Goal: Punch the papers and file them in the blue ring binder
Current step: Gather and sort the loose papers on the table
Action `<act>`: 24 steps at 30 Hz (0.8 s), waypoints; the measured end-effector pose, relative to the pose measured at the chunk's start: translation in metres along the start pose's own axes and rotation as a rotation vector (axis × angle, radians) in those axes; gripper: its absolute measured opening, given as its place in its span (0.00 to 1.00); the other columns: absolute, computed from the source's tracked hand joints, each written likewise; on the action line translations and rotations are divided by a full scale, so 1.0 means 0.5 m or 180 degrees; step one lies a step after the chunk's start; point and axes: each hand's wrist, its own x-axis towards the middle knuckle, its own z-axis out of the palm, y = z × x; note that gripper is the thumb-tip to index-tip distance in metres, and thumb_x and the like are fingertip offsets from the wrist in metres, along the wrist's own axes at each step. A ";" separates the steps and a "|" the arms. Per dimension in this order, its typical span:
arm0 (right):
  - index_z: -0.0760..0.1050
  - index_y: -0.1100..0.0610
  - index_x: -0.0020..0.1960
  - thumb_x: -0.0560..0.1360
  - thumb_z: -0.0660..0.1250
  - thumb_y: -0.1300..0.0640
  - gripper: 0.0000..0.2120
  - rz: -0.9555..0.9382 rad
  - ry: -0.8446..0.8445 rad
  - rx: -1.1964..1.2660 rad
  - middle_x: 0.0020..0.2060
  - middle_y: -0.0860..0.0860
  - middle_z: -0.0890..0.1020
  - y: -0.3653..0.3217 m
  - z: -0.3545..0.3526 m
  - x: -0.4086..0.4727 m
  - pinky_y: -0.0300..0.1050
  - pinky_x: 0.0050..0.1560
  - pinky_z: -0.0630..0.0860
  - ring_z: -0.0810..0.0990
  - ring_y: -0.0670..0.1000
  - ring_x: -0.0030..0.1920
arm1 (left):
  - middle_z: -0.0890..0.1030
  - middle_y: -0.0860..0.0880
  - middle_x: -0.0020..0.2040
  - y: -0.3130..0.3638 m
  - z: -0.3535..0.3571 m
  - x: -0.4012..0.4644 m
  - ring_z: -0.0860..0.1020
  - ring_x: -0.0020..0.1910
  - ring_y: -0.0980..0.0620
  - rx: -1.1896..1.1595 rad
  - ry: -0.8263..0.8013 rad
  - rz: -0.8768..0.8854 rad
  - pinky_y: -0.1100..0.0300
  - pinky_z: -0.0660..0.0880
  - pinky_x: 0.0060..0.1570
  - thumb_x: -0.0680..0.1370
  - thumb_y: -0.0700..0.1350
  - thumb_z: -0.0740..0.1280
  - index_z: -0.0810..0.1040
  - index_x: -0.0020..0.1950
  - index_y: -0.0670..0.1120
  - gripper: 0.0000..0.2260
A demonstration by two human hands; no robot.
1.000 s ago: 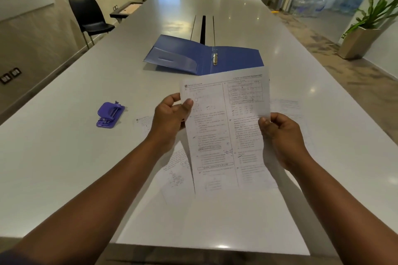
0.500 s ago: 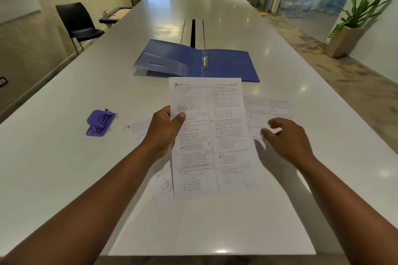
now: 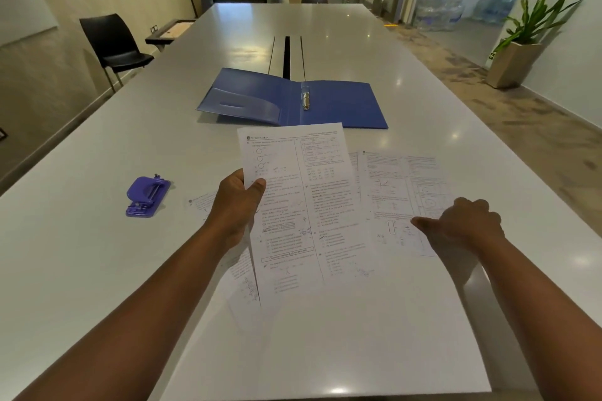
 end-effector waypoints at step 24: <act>0.76 0.62 0.51 0.61 0.84 0.45 0.30 -0.0164 -0.0263 0.0867 0.43 0.56 0.83 0.024 -0.027 -0.003 0.43 0.30 0.73 0.82 0.56 0.39 | 0.84 0.50 0.57 0.003 -0.005 -0.023 0.83 0.54 0.45 0.0047 -0.0095 -0.0079 0.41 0.80 0.58 0.82 0.48 0.66 0.78 0.58 0.51 0.06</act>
